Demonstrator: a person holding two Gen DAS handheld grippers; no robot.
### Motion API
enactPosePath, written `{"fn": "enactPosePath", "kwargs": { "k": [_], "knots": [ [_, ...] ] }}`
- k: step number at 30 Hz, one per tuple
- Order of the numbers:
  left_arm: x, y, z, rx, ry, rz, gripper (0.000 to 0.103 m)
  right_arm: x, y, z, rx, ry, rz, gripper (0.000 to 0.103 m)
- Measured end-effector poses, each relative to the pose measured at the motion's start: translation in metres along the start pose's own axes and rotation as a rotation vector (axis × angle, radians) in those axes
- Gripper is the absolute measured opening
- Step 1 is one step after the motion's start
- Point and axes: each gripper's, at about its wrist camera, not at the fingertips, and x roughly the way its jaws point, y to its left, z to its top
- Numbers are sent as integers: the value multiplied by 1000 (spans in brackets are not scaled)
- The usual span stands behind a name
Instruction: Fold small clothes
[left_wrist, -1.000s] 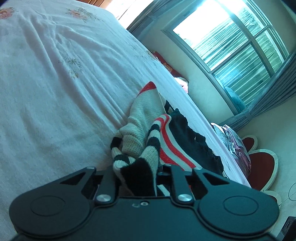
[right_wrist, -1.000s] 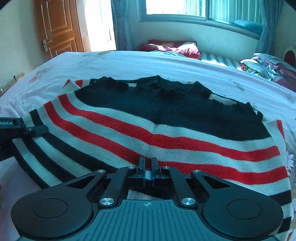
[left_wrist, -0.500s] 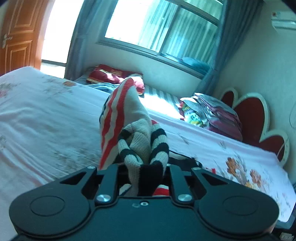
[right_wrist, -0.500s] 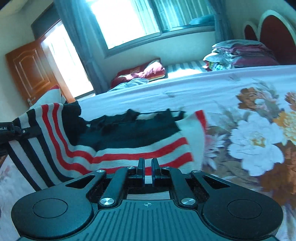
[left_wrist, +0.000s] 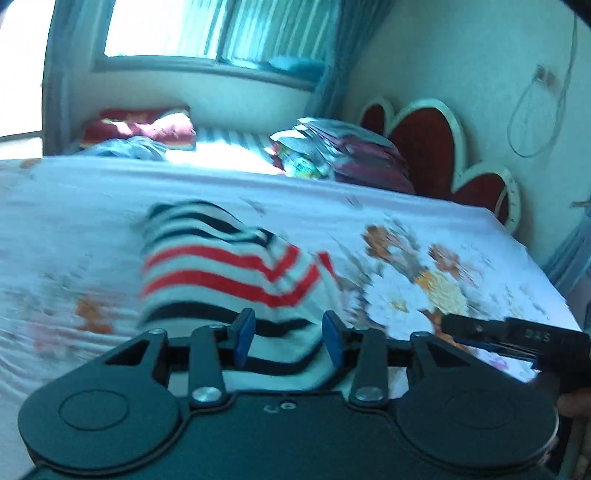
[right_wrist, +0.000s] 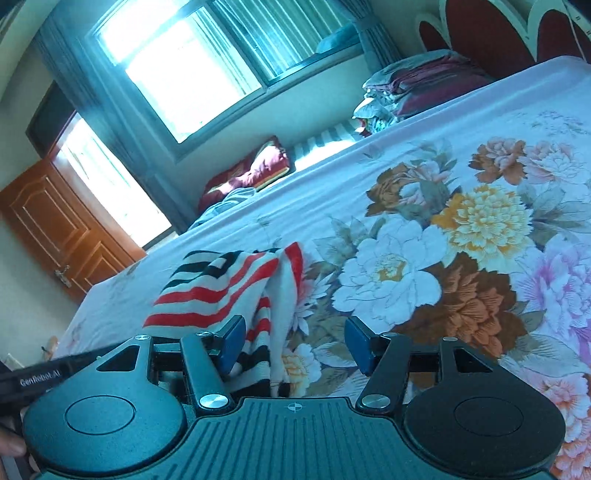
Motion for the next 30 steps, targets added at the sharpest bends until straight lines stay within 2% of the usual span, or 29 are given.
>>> {"fn": "enactPosePath", "kwargs": {
  "k": [2, 6, 9, 13, 16, 19, 20, 21, 22, 27, 29, 30],
  "knots": [
    [1, 32, 5, -28, 10, 53, 39, 17, 12, 0, -4, 30, 56, 60],
    [20, 73, 3, -86, 58, 84, 34, 56, 36, 0, -37, 98, 104, 60],
    [29, 79, 0, -96, 67, 55, 29, 86, 48, 1, -53, 162, 111, 56],
    [35, 86, 0, -93, 54, -2, 29, 119, 48, 0, -20, 253, 77, 56],
    [54, 87, 3, -44, 127, 18, 31, 141, 47, -3, -19, 303, 53, 56],
    [63, 81, 5, 26, 151, 39, 31, 152, 61, -9, -116, 304, 21, 55],
    [64, 79, 6, 47, 152, 41, 30, 152, 68, -12, -173, 299, 5, 49],
    [64, 77, 5, 60, 151, 36, 30, 152, 76, -16, -247, 289, -19, 33],
    [65, 76, 5, 70, 148, 30, 29, 150, 82, -20, -299, 272, -30, 25],
    [62, 64, 5, 147, 78, -14, 24, 107, 111, -34, -539, 58, -98, 23],
    [76, 55, 7, 193, 112, -12, 26, 104, 105, -38, -549, 49, -104, 23],
    [86, 50, 7, 232, 151, -8, 26, 116, 96, -41, -532, 102, -135, 24]
  ]
}}
